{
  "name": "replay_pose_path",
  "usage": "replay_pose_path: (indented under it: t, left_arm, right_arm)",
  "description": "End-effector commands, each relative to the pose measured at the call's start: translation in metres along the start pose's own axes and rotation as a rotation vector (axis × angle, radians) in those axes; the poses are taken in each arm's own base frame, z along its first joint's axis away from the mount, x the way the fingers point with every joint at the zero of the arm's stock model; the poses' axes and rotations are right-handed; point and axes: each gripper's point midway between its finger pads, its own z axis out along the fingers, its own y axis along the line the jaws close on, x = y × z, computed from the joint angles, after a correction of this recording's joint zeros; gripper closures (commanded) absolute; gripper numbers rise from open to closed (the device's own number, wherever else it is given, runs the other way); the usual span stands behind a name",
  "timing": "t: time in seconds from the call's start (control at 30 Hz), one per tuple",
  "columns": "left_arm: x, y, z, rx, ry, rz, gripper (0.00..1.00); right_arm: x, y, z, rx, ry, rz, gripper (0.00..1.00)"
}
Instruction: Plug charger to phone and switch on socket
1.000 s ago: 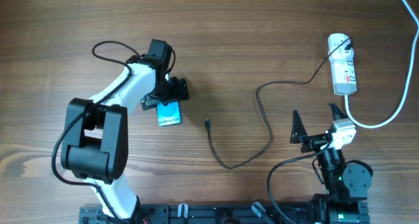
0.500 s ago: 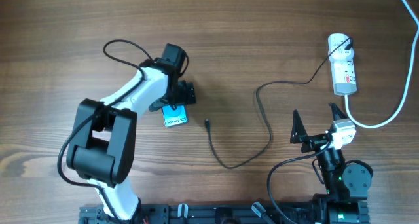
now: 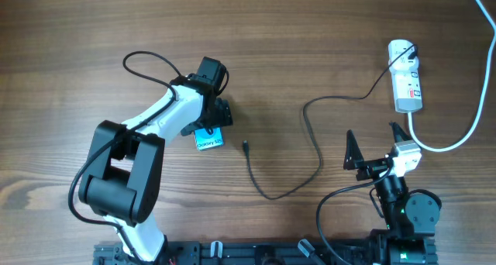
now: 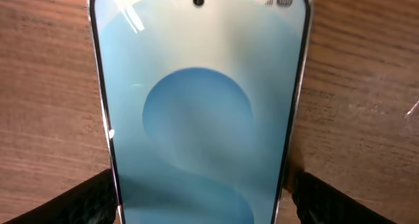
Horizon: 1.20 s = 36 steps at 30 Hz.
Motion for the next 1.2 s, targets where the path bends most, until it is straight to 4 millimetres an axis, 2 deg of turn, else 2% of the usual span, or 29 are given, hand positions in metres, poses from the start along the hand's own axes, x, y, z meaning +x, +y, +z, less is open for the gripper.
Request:
replay_pose_path:
  t: [0.0, 0.07, 0.17, 0.33, 0.6, 0.7, 0.8, 1.17]
  left_arm:
    - [0.052, 0.010, 0.031, -0.045, 0.186, 0.003, 0.06]
    - [0.055, 0.004, 0.030, -0.026, 0.196, 0.010, 0.00]
    - [0.050, -0.005, 0.031, -0.002, 0.166, 0.022, 0.00]
    - [0.048, -0.006, 0.032, 0.005, 0.156, 0.022, 0.00]
    - [0.052, -0.003, 0.032, -0.008, 0.170, 0.030, 0.00]
    - [0.051, 0.007, 0.035, -0.057, 0.150, 0.024, 0.00]
    - [0.040, 0.026, 0.036, -0.156, 0.081, -0.047, 0.00]
    - [0.020, 0.021, 0.038, -0.141, -0.005, -0.050, 0.06]
  right_arm:
    - [-0.002, 0.003, -0.001, -0.013, -0.012, -0.014, 0.00]
    - [-0.002, 0.003, -0.001, -0.013, -0.012, -0.014, 0.00]
    - [-0.002, 0.003, -0.001, -0.013, -0.012, -0.014, 0.00]
    - [-0.002, 0.003, -0.001, -0.013, -0.012, -0.014, 0.00]
    - [-0.002, 0.003, 0.000, -0.013, -0.009, -0.013, 0.00]
    - [-0.001, 0.003, 0.000, -0.013, -0.007, -0.013, 0.01]
    - [-0.001, 0.003, 0.000, -0.013, -0.007, -0.013, 0.00]
    - [-0.001, 0.003, 0.000, -0.013, -0.007, -0.012, 0.00]
